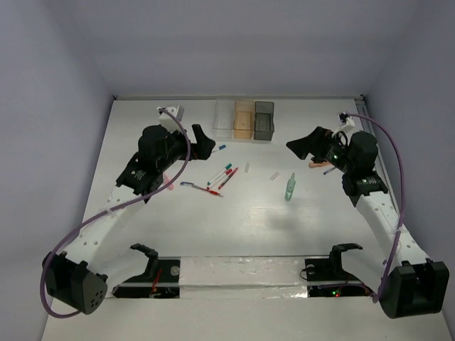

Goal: Sort the stationery into containers
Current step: Pick up the pen from the center of the board, then place the pen in the storage box.

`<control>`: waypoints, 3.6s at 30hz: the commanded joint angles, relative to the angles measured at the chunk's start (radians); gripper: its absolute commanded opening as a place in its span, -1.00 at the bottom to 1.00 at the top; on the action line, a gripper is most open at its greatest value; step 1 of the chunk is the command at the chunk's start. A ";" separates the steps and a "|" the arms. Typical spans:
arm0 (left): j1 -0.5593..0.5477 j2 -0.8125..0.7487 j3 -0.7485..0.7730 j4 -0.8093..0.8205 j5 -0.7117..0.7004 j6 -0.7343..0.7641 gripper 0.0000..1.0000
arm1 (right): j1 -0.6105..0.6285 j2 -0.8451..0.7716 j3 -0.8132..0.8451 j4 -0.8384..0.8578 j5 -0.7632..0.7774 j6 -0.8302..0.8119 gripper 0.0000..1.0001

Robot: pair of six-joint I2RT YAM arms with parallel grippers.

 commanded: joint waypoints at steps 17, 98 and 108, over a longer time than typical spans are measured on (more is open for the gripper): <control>0.007 0.622 0.445 -0.082 -0.136 0.392 0.36 | 0.036 -0.196 -0.054 0.058 0.204 -0.077 0.77; 0.044 1.159 1.178 -0.183 -0.066 0.057 -1.00 | 0.036 -0.021 -0.060 0.115 0.110 -0.051 0.76; 0.053 1.260 1.239 -0.206 -0.100 0.092 -1.00 | 0.036 -0.006 -0.058 0.125 0.092 -0.042 0.76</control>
